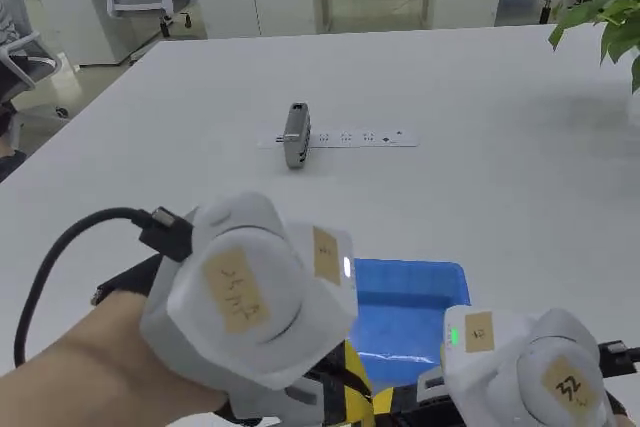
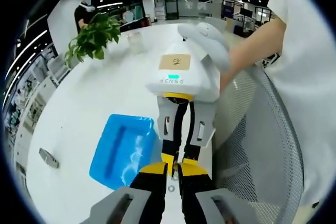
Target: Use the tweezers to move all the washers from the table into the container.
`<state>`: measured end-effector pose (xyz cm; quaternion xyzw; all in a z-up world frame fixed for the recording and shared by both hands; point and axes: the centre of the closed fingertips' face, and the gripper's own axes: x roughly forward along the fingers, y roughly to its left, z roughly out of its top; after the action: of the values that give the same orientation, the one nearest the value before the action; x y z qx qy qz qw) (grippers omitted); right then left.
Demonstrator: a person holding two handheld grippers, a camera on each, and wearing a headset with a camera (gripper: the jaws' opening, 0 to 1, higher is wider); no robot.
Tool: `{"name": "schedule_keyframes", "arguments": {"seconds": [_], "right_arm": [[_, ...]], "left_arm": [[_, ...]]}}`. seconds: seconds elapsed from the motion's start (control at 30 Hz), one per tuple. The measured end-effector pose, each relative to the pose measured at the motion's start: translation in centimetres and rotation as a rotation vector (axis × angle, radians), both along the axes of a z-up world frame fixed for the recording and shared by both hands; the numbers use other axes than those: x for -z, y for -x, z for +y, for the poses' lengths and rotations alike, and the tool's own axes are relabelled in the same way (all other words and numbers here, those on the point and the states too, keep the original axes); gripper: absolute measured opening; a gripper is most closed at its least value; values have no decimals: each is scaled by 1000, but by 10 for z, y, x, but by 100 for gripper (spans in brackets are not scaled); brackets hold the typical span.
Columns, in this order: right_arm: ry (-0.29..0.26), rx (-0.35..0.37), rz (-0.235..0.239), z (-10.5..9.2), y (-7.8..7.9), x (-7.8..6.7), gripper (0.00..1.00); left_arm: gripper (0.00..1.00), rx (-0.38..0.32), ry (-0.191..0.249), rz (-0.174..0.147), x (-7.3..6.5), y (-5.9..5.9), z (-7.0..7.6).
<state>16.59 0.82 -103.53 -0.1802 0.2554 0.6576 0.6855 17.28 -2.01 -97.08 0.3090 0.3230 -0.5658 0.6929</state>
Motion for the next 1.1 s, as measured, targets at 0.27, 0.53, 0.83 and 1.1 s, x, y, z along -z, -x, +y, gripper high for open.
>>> {"name": "schedule_keyframes", "arguments": {"seconds": [0.27,0.53,0.83,1.1], "right_arm": [[-29,59,63,-5,-6,-1,3],[-80,153,158,-13,-15,-6,3],[-108,188,192,-19,-16,-20,3],[-125,212,185,-27,-15,-34,3]], "left_arm": [[29,-243,208,12,-10,-7,12],[51,-461,336,-30,-6,-2,41],[76,-646,510,-95,-11,-2,60],[87,-757,594,-189,-16,-7,75]]}}
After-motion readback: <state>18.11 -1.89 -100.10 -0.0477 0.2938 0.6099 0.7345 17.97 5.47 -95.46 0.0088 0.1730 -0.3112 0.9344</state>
